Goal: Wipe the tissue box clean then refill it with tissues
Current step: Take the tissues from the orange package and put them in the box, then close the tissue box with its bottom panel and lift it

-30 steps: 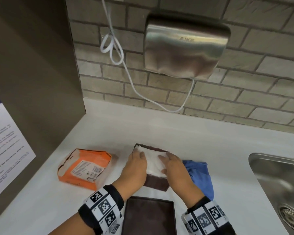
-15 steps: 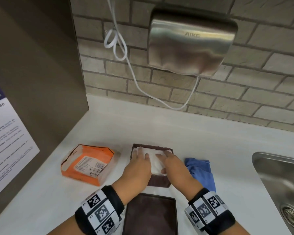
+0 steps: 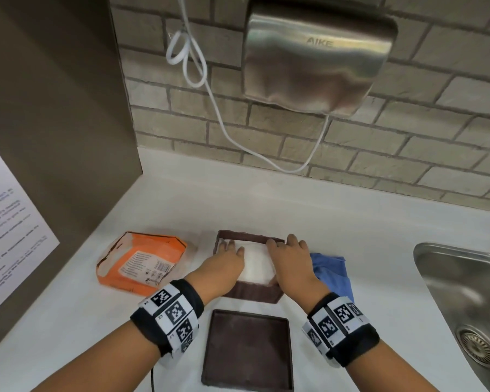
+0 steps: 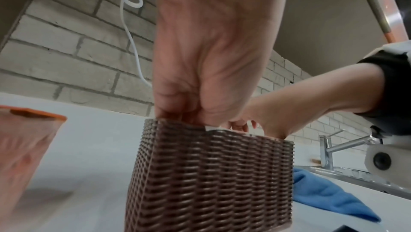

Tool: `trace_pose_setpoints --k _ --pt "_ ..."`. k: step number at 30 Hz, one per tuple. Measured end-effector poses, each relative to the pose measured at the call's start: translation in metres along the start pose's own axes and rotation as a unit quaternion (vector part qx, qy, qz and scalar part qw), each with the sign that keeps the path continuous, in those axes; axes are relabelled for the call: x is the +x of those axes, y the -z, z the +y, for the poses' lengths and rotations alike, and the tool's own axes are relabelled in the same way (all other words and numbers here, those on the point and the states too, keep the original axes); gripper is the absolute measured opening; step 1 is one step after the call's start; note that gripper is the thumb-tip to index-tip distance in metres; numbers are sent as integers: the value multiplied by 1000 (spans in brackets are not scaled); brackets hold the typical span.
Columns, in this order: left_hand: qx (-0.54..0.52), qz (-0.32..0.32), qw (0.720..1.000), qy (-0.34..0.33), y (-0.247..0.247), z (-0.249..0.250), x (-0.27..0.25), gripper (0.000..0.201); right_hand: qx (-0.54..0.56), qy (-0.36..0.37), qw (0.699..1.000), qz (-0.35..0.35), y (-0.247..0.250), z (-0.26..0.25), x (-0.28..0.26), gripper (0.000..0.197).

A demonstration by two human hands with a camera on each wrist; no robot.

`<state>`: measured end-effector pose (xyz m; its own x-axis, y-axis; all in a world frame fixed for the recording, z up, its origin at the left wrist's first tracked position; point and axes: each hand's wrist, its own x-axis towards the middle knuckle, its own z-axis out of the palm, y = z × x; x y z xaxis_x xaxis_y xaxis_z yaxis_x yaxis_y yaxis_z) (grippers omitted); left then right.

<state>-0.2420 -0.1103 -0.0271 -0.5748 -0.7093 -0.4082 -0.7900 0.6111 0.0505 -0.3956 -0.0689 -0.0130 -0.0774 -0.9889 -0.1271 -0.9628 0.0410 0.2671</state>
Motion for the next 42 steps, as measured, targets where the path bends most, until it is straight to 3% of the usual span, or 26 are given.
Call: trace_pose_setpoints --k 5,12,16,18,20,22,26,29,31,33,35,37,38,40,42 --pt "-5 9 1000 11 -1 1 2 78 27 12 999 -13 4 5 -4 33" --pt "-62 101 993 -8 4 -7 -19 72 162 23 987 6 3 19 -53 30" --pt "-228 263 937 -26 9 -15 -62 43 311 -38 932 181 -15 27 -94 28" --pt "-262 298 918 -17 5 -18 -86 31 362 -110 917 127 -28 24 -111 26" --pt "-254 265 930 -4 -10 -21 -98 24 341 -151 928 -7 -44 15 -120 30" --pt "-236 182 954 26 -31 -21 -100 22 302 -153 936 -99 -58 4 -122 33" --pt "-201 12 976 85 -68 -17 -96 35 304 -148 930 -143 -66 -10 -115 29" --pt "-217 4 972 89 -83 -17 -94 36 309 -125 922 -194 -55 -9 -119 34" --pt "-256 -7 963 79 -85 -21 -97 37 379 -117 890 -224 -43 -6 -128 27" --pt "-344 -54 936 56 -82 -23 -105 41 472 -118 844 -228 -27 -5 -143 20" --pt "-375 -68 924 15 -72 -22 -117 30 533 -103 813 -210 -13 -4 -155 19" --pt "-363 -5 931 -29 -58 -21 -129 7 601 -98 777 -160 2 -1 -165 18" --pt "-355 39 933 -48 -48 -21 -136 8 642 -114 746 -135 10 1 -168 18" --pt "-331 138 931 -70 -30 -21 -150 20 718 -167 664 -124 22 9 -168 33" --pt "-296 261 912 -111 -15 -21 -159 29 787 -223 556 -148 28 16 -165 49"
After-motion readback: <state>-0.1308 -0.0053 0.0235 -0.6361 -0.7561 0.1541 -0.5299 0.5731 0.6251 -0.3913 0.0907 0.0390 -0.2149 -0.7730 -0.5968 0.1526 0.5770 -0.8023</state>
